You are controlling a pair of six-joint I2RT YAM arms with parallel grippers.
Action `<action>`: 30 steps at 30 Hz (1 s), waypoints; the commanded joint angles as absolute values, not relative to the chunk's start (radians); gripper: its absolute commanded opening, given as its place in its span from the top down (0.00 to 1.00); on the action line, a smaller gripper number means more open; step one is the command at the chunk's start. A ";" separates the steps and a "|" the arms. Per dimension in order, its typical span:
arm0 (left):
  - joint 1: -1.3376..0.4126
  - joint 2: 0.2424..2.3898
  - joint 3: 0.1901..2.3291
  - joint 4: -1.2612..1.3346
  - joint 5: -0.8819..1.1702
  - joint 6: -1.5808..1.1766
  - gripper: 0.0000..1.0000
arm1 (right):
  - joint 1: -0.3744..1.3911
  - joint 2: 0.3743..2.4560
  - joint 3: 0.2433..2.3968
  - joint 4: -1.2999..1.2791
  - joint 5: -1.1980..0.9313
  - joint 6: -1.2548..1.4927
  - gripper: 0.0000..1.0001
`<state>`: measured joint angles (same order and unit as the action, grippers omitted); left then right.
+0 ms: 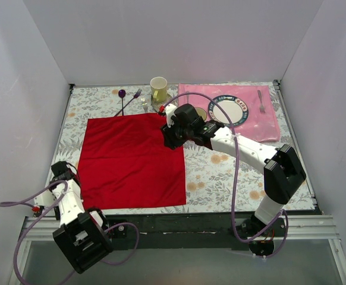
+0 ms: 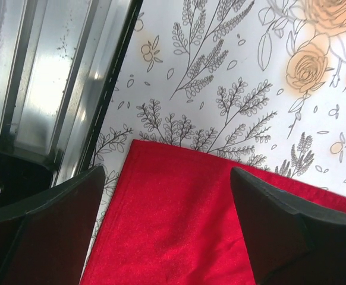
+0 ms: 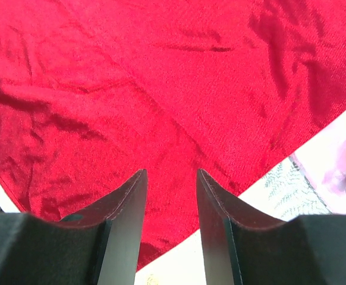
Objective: Fold the napkin, place the utensils inside, and roll it up
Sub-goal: Fold the napkin
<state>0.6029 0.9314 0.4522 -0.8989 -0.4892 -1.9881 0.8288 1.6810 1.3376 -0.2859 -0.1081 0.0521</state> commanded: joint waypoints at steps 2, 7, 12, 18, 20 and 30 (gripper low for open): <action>0.634 0.902 0.370 -0.807 -0.497 -2.272 0.23 | 0.831 1.608 1.309 -0.253 -0.106 0.043 0.54; 0.638 0.882 0.336 -0.766 -0.482 -2.249 0.40 | 0.831 1.580 1.286 -0.245 -0.100 0.041 0.54; 0.640 0.885 0.348 -0.721 -0.437 -2.178 0.66 | 0.831 1.557 1.269 -0.241 -0.095 0.040 0.55; 0.640 0.894 0.383 -0.764 -0.425 -2.174 0.88 | 0.831 1.562 1.279 -0.236 -0.104 0.041 0.55; 0.640 0.902 0.411 -0.794 -0.429 -2.168 0.99 | 0.830 1.568 1.281 -0.238 -0.107 0.041 0.55; 0.640 0.939 0.662 -0.997 -0.494 -2.140 1.00 | 0.834 1.589 1.270 -0.241 -0.150 0.055 0.56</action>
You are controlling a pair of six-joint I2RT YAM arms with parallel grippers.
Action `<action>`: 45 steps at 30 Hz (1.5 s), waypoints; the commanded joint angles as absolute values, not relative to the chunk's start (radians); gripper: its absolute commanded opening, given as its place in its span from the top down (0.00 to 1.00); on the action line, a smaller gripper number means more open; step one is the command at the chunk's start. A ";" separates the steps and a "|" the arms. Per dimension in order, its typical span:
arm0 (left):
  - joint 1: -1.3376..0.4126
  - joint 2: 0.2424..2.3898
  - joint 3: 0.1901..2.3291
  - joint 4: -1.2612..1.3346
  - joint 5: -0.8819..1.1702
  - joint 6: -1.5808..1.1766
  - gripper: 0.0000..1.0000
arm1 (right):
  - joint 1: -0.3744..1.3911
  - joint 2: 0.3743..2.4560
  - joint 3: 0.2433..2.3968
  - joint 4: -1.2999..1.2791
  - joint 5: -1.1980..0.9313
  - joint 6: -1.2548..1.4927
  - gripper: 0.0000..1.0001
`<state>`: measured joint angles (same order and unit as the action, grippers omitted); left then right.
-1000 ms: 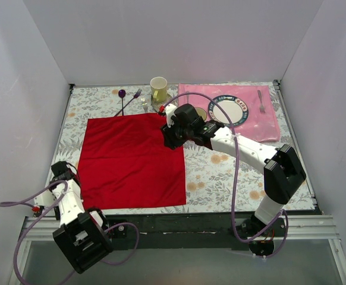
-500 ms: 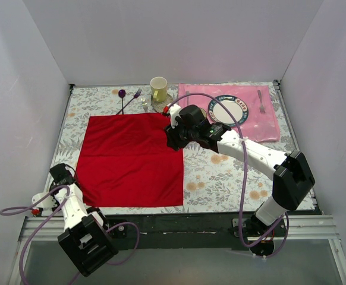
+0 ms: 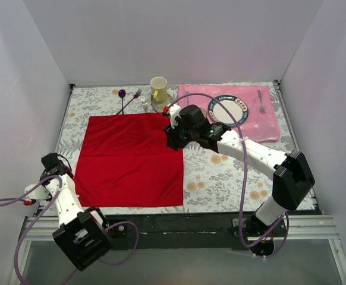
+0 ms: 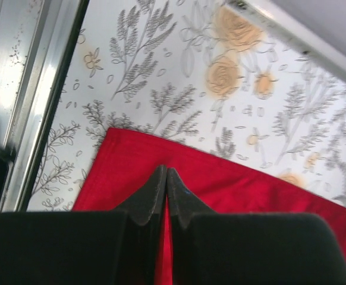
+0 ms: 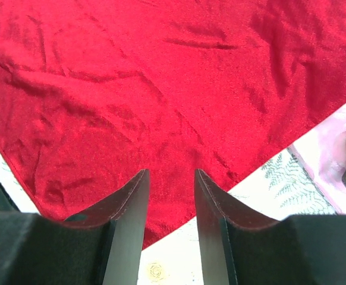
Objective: Fold the napkin, place the utensils inside, and roll it up
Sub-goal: Fold the napkin
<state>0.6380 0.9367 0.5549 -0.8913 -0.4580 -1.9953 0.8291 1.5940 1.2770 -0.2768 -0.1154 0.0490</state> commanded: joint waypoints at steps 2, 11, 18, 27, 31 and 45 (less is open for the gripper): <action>0.638 0.946 0.705 -1.037 -0.503 -2.134 1.00 | 0.850 1.603 1.272 -0.238 -0.164 0.060 0.56; 0.638 0.983 0.591 -0.885 -0.387 -2.002 0.24 | 0.871 1.632 1.298 -0.248 -0.152 0.049 0.56; 0.640 1.054 0.543 -0.847 -0.414 -2.016 0.29 | 0.870 1.623 1.290 -0.247 -0.141 0.044 0.57; 0.641 1.081 0.509 -0.778 -0.428 -2.014 0.32 | 0.870 1.623 1.273 -0.241 -0.133 0.040 0.57; 0.641 1.117 0.491 -0.787 -0.425 -2.065 0.33 | 0.870 1.617 1.270 -0.241 -0.126 0.037 0.57; 0.646 1.037 0.408 -0.766 -0.445 -2.108 0.68 | 0.870 1.618 1.249 -0.233 -0.114 0.032 0.59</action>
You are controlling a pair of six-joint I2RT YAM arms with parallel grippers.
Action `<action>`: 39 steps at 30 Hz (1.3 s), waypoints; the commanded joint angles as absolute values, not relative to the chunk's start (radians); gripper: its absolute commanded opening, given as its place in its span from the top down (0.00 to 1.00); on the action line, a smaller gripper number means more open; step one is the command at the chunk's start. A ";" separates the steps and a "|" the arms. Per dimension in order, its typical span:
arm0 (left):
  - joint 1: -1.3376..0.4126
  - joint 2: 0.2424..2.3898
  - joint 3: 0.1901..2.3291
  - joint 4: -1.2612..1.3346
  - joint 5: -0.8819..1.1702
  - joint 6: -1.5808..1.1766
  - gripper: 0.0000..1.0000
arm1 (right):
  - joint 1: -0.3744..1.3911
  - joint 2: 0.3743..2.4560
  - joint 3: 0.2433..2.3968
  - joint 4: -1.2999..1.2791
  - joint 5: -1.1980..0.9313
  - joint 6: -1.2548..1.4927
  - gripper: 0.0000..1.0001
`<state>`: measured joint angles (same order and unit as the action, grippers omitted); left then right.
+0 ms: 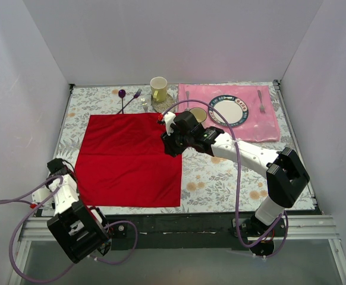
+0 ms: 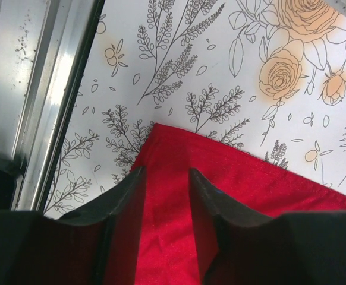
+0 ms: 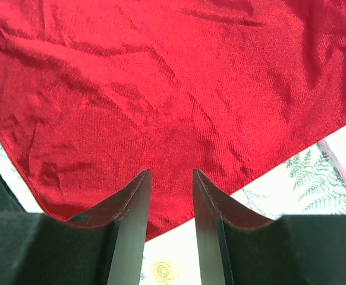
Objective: Fold the napkin, place the utensils inside, and roll it up
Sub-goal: Fold the napkin
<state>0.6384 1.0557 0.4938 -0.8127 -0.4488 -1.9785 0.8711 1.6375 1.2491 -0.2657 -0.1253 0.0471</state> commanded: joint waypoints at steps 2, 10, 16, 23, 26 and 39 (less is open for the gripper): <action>0.646 1.028 0.408 -0.761 -0.434 -2.105 0.75 | 0.871 1.615 1.247 -0.232 -0.114 0.031 0.59; 0.646 1.003 0.459 -0.790 -0.428 -2.083 1.00 | 0.870 1.621 1.246 -0.230 -0.120 0.032 0.59; 0.646 0.982 0.557 -0.889 -0.454 -2.063 0.62 | 0.870 1.620 1.246 -0.227 -0.124 0.029 0.59; 0.646 1.068 0.653 -0.937 -0.520 -1.993 0.33 | 0.870 1.629 1.255 -0.232 -0.135 0.032 0.60; 0.644 1.112 0.646 -0.794 -0.457 -1.779 0.37 | 0.871 1.625 1.256 -0.235 -0.132 0.031 0.60; 0.657 1.171 0.663 -0.661 -0.327 -1.542 0.34 | 0.870 1.617 1.252 -0.218 -0.138 0.031 0.61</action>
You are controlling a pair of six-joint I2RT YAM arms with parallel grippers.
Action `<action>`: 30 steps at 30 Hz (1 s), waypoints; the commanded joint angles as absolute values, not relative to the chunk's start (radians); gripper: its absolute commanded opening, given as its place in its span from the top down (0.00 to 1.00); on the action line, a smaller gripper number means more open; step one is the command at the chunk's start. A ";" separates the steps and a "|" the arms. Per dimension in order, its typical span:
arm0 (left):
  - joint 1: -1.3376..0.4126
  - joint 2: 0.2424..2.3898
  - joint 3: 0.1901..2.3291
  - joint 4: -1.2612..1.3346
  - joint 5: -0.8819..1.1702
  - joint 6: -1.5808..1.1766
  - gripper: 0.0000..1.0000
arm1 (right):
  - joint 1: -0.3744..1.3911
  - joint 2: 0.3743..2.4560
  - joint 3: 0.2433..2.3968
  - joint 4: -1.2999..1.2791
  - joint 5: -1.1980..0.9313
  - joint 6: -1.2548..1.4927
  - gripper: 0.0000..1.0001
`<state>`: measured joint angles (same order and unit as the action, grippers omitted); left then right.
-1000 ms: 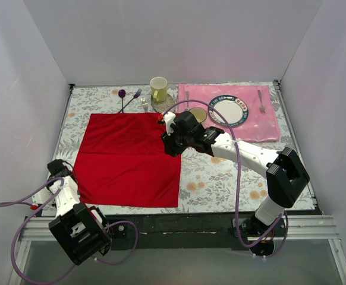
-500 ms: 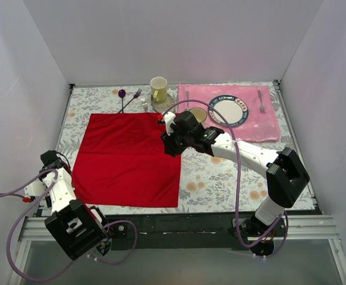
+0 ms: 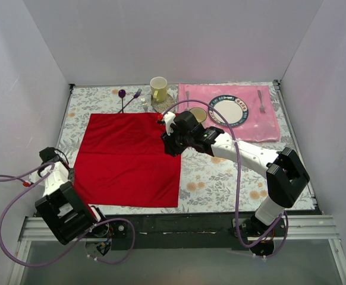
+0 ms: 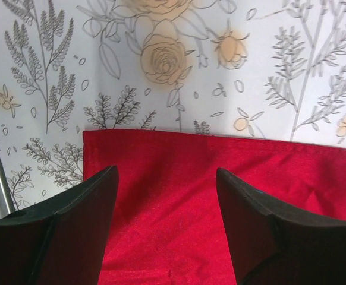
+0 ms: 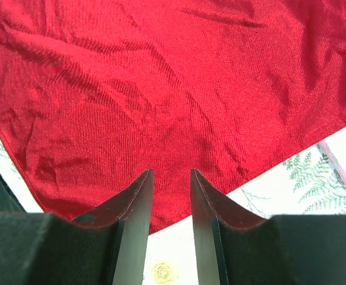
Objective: Fold the napkin, place the utensils inside, and roll it up
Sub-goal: Fold the napkin
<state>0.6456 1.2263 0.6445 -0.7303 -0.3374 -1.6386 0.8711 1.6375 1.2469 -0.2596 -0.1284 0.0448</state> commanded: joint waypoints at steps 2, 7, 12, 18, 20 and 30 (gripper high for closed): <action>0.657 1.138 0.651 -0.652 -0.342 -1.540 0.32 | 0.870 1.620 1.247 -0.215 -0.141 0.031 0.62; 0.663 1.167 0.675 -0.735 -0.408 -1.630 0.20 | 0.870 1.615 1.247 -0.212 -0.143 0.031 0.62; 0.721 1.204 0.660 -0.836 -0.426 -1.781 0.16 | 0.870 1.608 1.250 -0.209 -0.143 0.031 0.63; 0.791 1.221 0.618 -0.758 -0.414 -1.753 0.18 | 0.870 1.611 1.233 -0.209 -0.138 0.031 0.63; 0.798 1.189 0.580 -0.700 -0.382 -1.747 0.21 | 0.871 1.612 1.230 -0.206 -0.132 0.029 0.63; 0.798 1.164 0.446 -0.594 -0.391 -1.822 0.68 | 0.871 1.635 1.243 -0.209 -0.138 0.031 0.64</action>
<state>0.7914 1.1435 0.5243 -0.6712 -0.4229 -1.7599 0.8711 1.6375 1.2438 -0.2512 -0.1341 0.0448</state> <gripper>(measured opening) 0.389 0.366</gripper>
